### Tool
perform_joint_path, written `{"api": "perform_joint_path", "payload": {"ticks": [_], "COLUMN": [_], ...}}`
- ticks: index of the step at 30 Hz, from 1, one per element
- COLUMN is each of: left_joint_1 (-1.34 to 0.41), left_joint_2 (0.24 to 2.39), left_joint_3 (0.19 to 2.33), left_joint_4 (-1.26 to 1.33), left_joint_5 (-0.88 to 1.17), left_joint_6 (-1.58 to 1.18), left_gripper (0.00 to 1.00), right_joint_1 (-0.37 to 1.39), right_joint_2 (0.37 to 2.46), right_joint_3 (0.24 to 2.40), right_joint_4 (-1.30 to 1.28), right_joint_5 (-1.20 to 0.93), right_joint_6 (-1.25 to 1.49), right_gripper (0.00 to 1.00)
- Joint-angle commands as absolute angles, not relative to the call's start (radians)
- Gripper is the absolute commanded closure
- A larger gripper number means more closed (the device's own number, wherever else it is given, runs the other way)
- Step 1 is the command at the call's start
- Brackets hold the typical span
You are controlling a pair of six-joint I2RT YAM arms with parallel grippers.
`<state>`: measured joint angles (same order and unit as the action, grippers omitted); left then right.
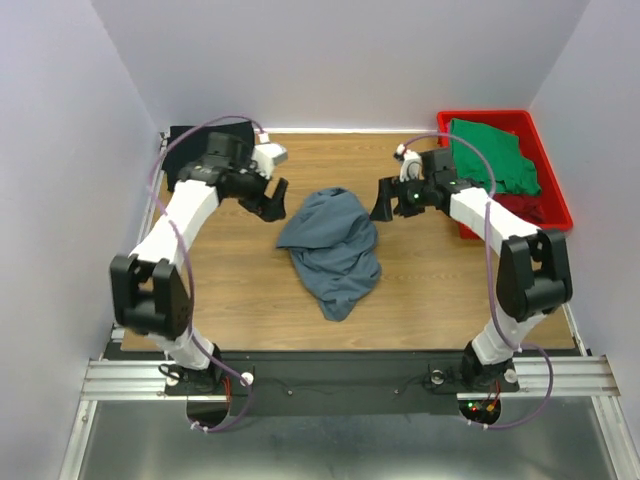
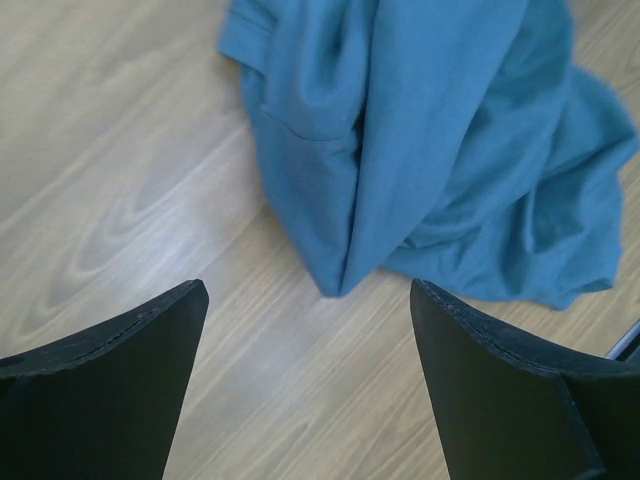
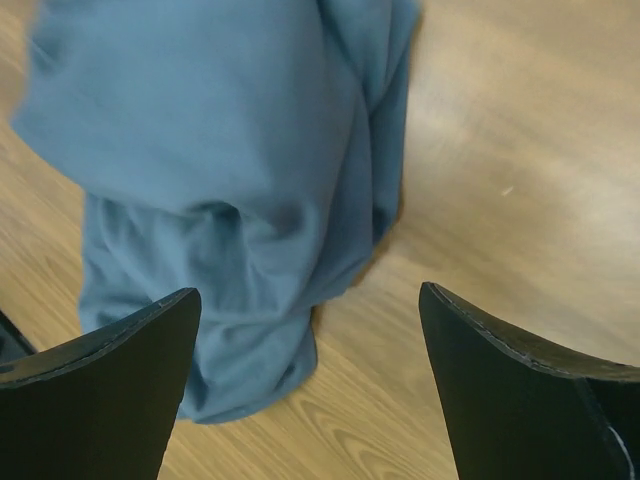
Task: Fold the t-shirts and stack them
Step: Move the tshirt to the center of the board, then flatten the tshirt out
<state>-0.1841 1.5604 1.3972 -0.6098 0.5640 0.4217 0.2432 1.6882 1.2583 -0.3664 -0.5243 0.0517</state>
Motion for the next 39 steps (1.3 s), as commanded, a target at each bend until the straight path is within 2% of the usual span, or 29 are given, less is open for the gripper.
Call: {"api": "perform_joint_path", "payload": {"ticks": [1,7,10,11,13,14,15,17,18,19,27,31,34,36,39], "left_joint_1": [-0.259,-0.307,-0.311,-0.316,-0.316,-0.316,-0.314,-0.304,-0.282,-0.269,-0.105,-0.094,-0.095,-0.097,-0.098], "left_joint_2": [1.667,1.767,1.796,1.807,1.833,1.838,1.839,1.832,1.83,1.822,1.835,1.826,1.726,1.66,1.504], "left_joint_3": [1.427,1.399,1.382,1.379,1.385,1.391,1.413,1.442,1.484,1.512,1.904,2.066,1.996,1.898,1.514], "left_joint_4": [-0.575,-0.557,-0.549,-0.549,-0.551,-0.555,-0.561,-0.583,-0.594,-0.604,-0.713,-0.781,-0.796,-0.814,-0.816], "left_joint_5": [0.476,0.492,0.56,0.599,0.621,0.632,0.634,0.641,0.646,0.646,0.614,0.589,0.581,0.568,0.523], "left_joint_6": [0.448,0.442,0.426,0.425,0.416,0.416,0.42,0.425,0.426,0.426,0.433,0.482,0.56,0.624,0.77], "left_gripper": [0.05,0.07,0.14,0.26,0.43,0.58,0.63,0.86,0.96,1.0,1.0,1.0,1.0,1.0,1.0], "right_joint_1": [0.262,0.262,0.264,0.264,0.261,0.261,0.253,0.242,0.224,0.212,0.126,0.127,0.141,0.152,0.242], "right_joint_2": [1.752,1.884,1.934,1.95,1.997,2.005,2.006,2.003,1.997,1.99,1.902,1.858,1.754,1.674,1.501], "right_joint_3": [1.236,1.201,1.181,1.187,1.221,1.233,1.25,1.305,1.325,1.345,1.691,1.84,1.816,1.665,1.358], "right_joint_4": [-0.394,-0.379,-0.345,-0.335,-0.336,-0.337,-0.337,-0.339,-0.341,-0.342,-0.462,-0.579,-0.639,-0.676,-0.716], "right_joint_5": [-0.563,-0.664,-0.724,-0.733,-0.752,-0.759,-0.775,-0.79,-0.793,-0.785,-0.66,-0.656,-0.631,-0.617,-0.56], "right_joint_6": [0.06,0.126,0.162,0.173,0.179,0.176,0.179,0.181,0.186,0.186,0.02,-0.116,-0.267,-0.348,-0.547], "right_gripper": [0.04,0.09,0.14,0.16,0.4,0.49,0.66,0.93,1.0,1.0,0.99,0.99,0.99,0.99,1.0]}}
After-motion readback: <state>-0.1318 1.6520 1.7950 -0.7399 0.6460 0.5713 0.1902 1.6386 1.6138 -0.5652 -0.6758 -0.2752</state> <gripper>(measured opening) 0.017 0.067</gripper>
